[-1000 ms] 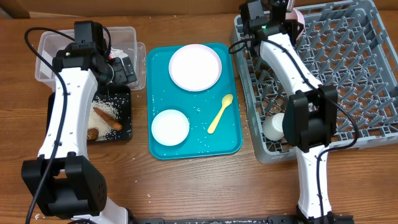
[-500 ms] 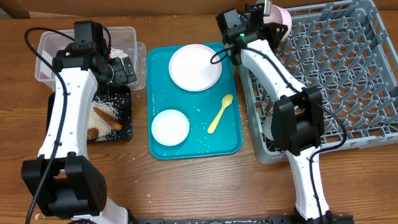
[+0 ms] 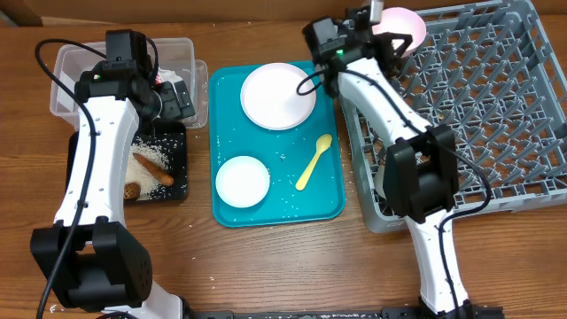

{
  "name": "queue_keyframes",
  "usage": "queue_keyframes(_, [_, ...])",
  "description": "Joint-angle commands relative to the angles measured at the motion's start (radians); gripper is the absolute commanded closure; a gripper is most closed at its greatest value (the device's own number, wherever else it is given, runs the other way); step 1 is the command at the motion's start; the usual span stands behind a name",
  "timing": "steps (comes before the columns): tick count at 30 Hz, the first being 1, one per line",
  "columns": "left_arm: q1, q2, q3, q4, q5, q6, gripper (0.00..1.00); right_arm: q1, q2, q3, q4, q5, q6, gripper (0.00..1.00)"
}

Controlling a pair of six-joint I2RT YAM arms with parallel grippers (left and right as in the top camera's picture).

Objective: Sort waste into correct bins and load items into the dishwasher
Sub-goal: 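Lower the pink bowl upside down at the rack's back edge and release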

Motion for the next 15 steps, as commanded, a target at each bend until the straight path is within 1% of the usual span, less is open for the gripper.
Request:
queue_keyframes(1, [-0.002, -0.013, 0.005, 0.001, -0.009, 0.016, 0.0, 0.014, 0.015, 0.005, 0.007, -0.004, 0.019, 0.82])
queue_keyframes(2, [-0.002, -0.013, 0.005, 0.001, -0.009, 0.016, 0.0, 0.014, 0.013, 0.005, 0.005, -0.042, 0.019, 0.74])
queue_keyframes(4, [-0.002, -0.013, 0.005, 0.001, -0.009, 0.016, 0.0, 0.015, -0.003, 0.006, -0.036, -0.213, 0.019, 0.53])
queue_keyframes(5, [-0.002, -0.013, 0.005, 0.001, -0.009, 0.016, 0.0, 0.015, -0.013, 0.006, -0.056, -0.303, 0.022, 0.41])
queue_keyframes(6, [-0.002, -0.013, 0.005, 0.001, -0.009, 0.016, 0.0, 0.014, -0.032, 0.008, -0.078, -0.398, 0.046, 0.3])
queue_keyframes(7, [-0.002, -0.013, 0.005, 0.002, -0.009, 0.016, 0.0, 0.008, -0.055, 0.008, -0.092, -0.471, 0.08, 0.27])
queue_keyframes(9, [-0.002, -0.013, 0.005, 0.001, -0.009, 0.016, 0.0, -0.005, -0.117, 0.008, -0.101, -0.592, 0.124, 0.26])
queue_keyframes(11, [-0.002, -0.013, 0.005, 0.001, -0.009, 0.016, 0.0, -0.018, -0.196, 0.008, -0.091, -0.706, 0.127, 0.25])
queue_keyframes(14, [-0.002, -0.013, 0.005, 0.002, -0.009, 0.016, 0.0, -0.033, -0.333, 0.008, -0.078, -0.897, 0.119, 0.18])
queue_keyframes(15, [-0.002, -0.013, 0.005, 0.001, -0.009, 0.016, 0.0, -0.04, -0.374, 0.008, -0.078, -0.944, 0.109, 0.18])
